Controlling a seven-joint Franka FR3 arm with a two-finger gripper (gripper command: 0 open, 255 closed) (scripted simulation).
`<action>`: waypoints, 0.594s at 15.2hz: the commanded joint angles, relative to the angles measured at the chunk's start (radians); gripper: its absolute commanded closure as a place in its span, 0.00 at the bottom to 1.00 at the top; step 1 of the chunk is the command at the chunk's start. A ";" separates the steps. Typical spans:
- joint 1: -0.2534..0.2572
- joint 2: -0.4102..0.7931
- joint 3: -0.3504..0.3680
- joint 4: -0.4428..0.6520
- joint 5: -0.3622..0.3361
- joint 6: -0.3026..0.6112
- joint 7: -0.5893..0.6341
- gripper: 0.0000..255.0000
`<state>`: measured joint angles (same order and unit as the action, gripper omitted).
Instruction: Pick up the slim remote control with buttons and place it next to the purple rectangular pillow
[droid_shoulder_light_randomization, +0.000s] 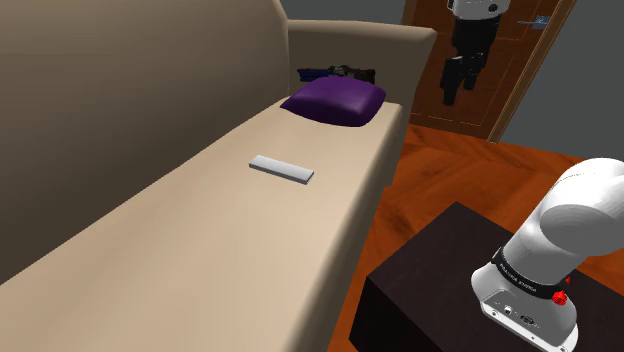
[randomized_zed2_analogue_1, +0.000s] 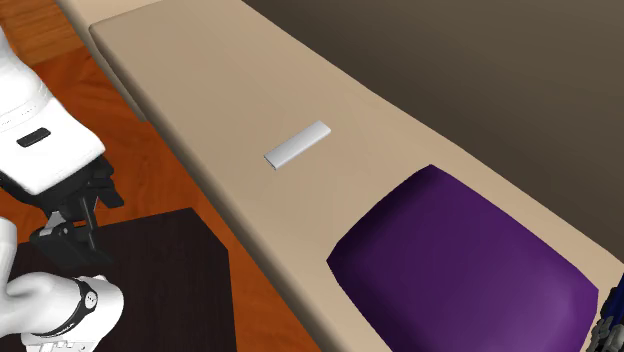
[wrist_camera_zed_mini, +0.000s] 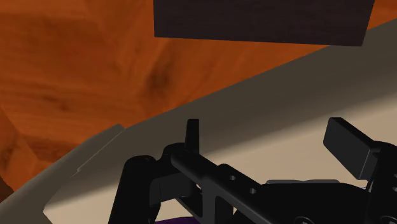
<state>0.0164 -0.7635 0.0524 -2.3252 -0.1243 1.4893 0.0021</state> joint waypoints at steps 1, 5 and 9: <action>0.000 0.000 0.000 0.000 0.000 0.000 0.000 0.00; 0.020 0.102 0.027 -0.003 0.032 0.108 0.029 0.00; 0.037 0.216 0.055 0.014 0.057 0.211 0.056 0.00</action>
<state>0.0498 -0.5779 0.1011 -2.3132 -0.0733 1.6684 0.0518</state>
